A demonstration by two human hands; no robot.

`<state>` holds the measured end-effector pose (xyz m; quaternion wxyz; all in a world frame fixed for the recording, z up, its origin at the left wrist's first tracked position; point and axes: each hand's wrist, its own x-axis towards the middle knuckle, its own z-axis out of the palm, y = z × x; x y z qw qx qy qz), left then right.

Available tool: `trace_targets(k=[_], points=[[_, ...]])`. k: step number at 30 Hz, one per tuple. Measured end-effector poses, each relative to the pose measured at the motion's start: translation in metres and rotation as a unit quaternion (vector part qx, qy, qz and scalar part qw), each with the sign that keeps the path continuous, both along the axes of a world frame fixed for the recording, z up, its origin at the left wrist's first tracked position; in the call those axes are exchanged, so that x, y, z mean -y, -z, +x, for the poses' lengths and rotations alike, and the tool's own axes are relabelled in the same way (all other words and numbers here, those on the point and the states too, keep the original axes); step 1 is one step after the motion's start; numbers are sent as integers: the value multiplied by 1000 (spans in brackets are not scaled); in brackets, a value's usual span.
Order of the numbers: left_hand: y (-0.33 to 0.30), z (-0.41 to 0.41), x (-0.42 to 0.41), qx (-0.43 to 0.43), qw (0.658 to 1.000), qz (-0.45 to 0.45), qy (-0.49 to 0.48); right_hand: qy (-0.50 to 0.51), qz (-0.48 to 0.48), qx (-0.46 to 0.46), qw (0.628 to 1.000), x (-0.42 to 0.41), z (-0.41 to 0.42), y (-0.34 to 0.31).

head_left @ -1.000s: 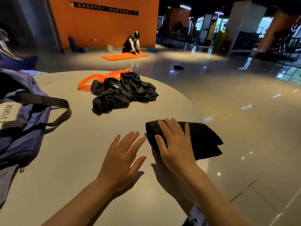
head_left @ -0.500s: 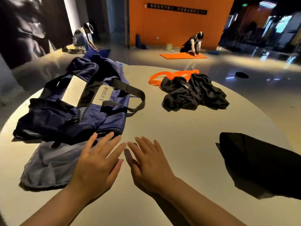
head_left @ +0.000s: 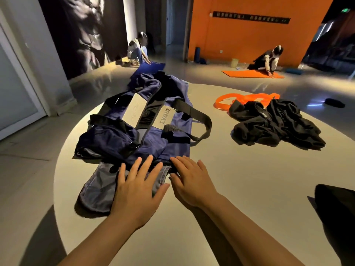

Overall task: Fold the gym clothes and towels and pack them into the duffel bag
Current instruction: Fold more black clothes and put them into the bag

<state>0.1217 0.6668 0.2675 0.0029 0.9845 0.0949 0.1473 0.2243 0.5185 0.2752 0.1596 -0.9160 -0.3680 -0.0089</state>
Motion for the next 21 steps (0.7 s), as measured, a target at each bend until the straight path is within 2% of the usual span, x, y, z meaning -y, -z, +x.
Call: trace_targets(k=[5,8,12,14,18,21], points=[[-7,-11,7,9,999,1,51,-14,0,7,1000,18,-15,-6],[-12,-25,25,25,993,5,115,-9,9,2,1000,43,-29,-7],[-25,-53,66,29,975,-35,219,-8,27,9,1000,93,-66,-9],[-39,-63,83,40,967,-57,247,3,28,42,999,121,-88,-12],[-63,-65,93,48,969,-38,240,57,48,96,993,174,-127,-21],[-58,-63,94,-35,975,-33,216,100,79,99,987,208,-160,-26]])
